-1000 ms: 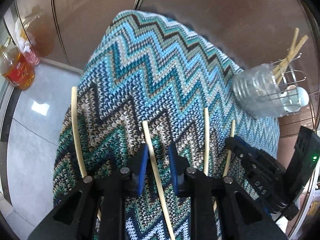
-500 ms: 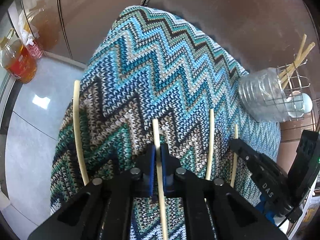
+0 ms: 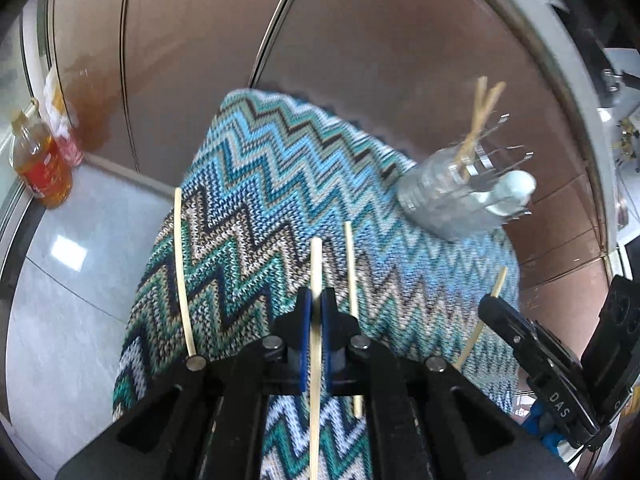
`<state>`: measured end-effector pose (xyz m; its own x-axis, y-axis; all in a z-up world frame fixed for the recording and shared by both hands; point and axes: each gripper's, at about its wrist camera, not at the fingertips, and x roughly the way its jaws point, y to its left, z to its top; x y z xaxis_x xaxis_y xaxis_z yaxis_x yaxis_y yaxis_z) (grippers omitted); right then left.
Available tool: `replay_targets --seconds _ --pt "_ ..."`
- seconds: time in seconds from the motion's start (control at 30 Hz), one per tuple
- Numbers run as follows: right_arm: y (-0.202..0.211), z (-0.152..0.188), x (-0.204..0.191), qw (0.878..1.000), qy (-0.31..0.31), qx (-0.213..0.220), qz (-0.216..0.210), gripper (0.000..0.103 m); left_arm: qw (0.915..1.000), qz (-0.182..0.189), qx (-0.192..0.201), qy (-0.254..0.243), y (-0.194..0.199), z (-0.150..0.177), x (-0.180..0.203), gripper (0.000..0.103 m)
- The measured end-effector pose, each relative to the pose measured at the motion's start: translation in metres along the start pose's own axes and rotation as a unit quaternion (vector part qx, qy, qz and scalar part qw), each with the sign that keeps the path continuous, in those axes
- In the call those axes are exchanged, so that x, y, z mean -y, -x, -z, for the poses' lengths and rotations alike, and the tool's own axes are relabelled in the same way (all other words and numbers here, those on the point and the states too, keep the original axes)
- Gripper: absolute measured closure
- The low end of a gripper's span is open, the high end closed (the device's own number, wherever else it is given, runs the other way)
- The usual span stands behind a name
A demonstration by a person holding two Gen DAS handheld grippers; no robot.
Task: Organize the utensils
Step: 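Lift both chopsticks and carry both tools over the wire holder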
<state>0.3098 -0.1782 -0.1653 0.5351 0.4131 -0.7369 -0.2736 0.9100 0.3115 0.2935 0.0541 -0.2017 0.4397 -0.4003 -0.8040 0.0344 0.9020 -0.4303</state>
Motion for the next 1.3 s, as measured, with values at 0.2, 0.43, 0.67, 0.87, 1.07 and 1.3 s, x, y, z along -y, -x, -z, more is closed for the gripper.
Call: replay_targets --seconds 0.2,0.43,0.67,0.87,1.07,1.3 --pt "0.053 0.021 -0.012 0.999 0.013 0.049 -0.017 0.097 0.9992 0.018 0.034 -0.011 0.036 0.017 0.017 0.099" --pt "0.106 0.034 -0.016 0.995 0.02 0.093 -0.012 0.097 0.9956 0.033 0.082 -0.031 0.083 0.03 0.039 0.099" --pt "0.149 0.014 -0.013 0.985 0.039 0.166 0.006 0.097 0.9841 0.042 0.158 -0.07 0.122 0.019 0.08 0.099" --pt "0.173 -0.04 -0.002 0.966 0.058 0.253 0.012 0.097 0.9643 0.06 0.242 -0.088 0.138 -0.019 0.124 0.099" --pt "0.168 -0.094 0.017 0.942 0.067 0.329 0.018 0.097 0.9343 0.076 0.336 -0.091 0.132 -0.07 0.165 0.099" --pt "0.126 -0.135 0.038 0.928 0.085 0.362 0.039 0.097 0.9062 0.063 0.409 -0.089 0.085 -0.115 0.202 0.099"
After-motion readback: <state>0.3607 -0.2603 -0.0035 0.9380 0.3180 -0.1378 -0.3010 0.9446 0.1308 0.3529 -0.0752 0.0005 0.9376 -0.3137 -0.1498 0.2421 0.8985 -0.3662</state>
